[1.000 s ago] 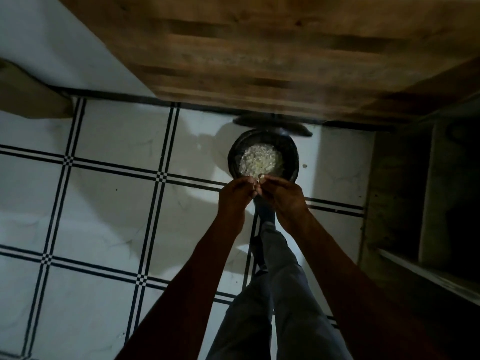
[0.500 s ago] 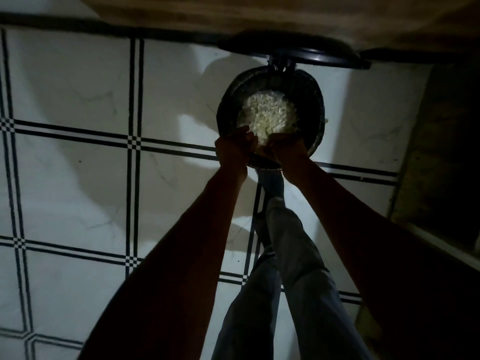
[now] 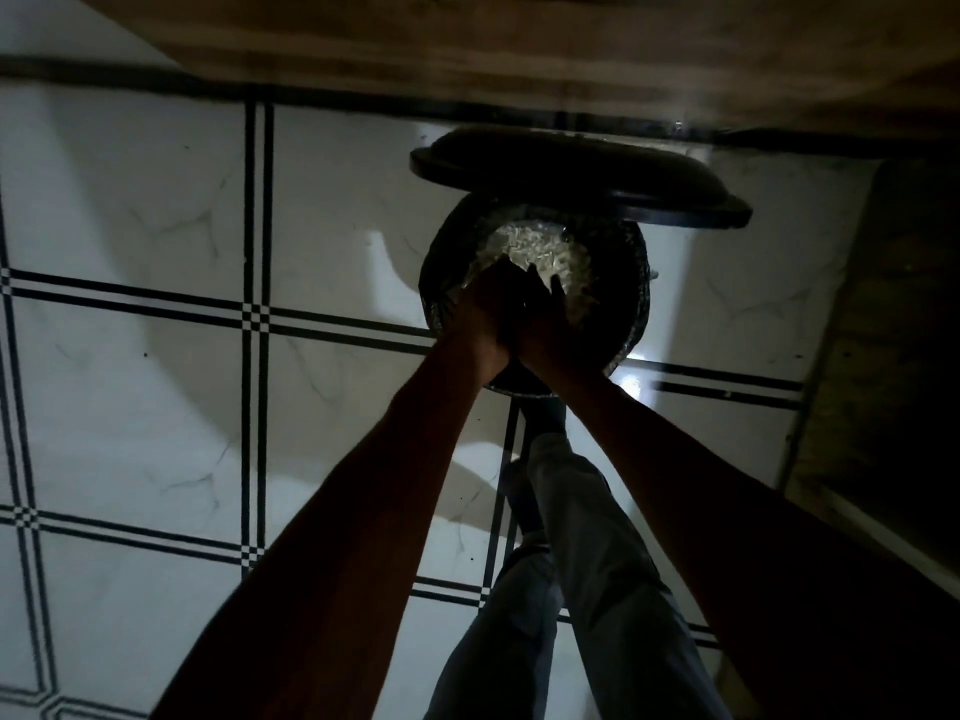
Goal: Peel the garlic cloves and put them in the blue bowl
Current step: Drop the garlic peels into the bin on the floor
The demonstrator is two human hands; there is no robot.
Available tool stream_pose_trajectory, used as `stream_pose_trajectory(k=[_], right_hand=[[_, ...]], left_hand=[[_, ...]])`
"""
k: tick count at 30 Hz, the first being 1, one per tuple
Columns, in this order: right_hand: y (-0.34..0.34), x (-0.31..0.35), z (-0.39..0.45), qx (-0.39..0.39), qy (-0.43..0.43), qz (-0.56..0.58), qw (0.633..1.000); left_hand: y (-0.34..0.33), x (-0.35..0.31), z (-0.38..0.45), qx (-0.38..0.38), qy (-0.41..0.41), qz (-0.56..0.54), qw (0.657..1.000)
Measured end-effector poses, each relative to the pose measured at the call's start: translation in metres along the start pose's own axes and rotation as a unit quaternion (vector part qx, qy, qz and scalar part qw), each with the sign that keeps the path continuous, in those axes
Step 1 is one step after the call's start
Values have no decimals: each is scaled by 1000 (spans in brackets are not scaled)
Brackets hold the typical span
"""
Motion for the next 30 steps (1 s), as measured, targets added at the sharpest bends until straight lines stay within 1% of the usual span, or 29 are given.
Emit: stream_pose_trajectory(k=[1,2,3,4,5,6,7,8,9,10,11,12,13,14,15,17,18,20,22,24,27,30], right_hand=[[-4,-7,7,-2,0,-19,1000],[-1,-10,3,-18,-45,61,997],[1,-13,5,-71,-44,90,992],[5,-14,2,-92,-45,151,983],[6,-9,1,-88,-16,170,981],[4,-8,0,-34,-42,233,971],[3,-10,1,-16,-40,238,970],[10,-18,-1,-12,-72,297,952],[15,-27,-1,-33,-88,321,942],[22,-32,-7,-43,-103,370,922],[25,-33,-10,-44,-79,390,916],[28,-29,-17,-10,-62,414,908],[21,-32,-22,22,-59,403,913],[23,-37,-35,41,-76,390,917],[24,-47,-41,23,-92,379,921],[46,-80,-67,-74,-126,417,897],[62,-89,-89,-121,-127,427,887],[94,-100,-140,-197,-107,440,869],[128,-110,-201,-269,-98,437,853],[165,-120,-273,-339,-92,411,841],[209,-134,-399,-419,-91,373,822],[228,-150,-530,-480,-98,375,787]], left_hand=[[-3,-1,-2,-18,5,-46,999],[-8,-5,-8,-3,-9,-68,998],[-7,-6,-5,-9,-22,-69,997],[-10,-8,-10,-16,-13,-86,996],[-10,-8,-13,-28,6,-70,997],[-11,-7,-16,-26,30,-78,996],[-12,-9,-17,-22,28,-54,998],[-19,-14,-20,7,6,-58,998],[-21,-20,-23,20,-34,-34,999],[-23,-23,-23,37,-72,-35,996],[-24,-21,-23,37,-85,-25,995],[-26,-19,-24,35,-84,-16,996],[-28,-16,-31,22,-74,-4,997],[-35,-11,-37,17,-59,-1,998],[-39,-9,-41,25,-52,-5,998],[-58,-7,-63,54,-66,-5,996],[-65,-7,-78,60,-77,7,995],[-86,-11,-119,62,-97,59,992],[-114,-19,-174,88,-147,134,976],[-146,-27,-237,128,-218,205,946],[-194,-26,-331,198,-298,291,887],[-247,-5,-429,281,-348,346,825]])
Point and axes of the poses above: each hand's wrist, its own z-axis towards the middle knuckle, its own y-axis out of the back of the hand, x = y × z, the point moved 7 cm from there along z, towards the middle knuckle, and after that the axes turned 5 degrees about -y, right-handed, at the moved point
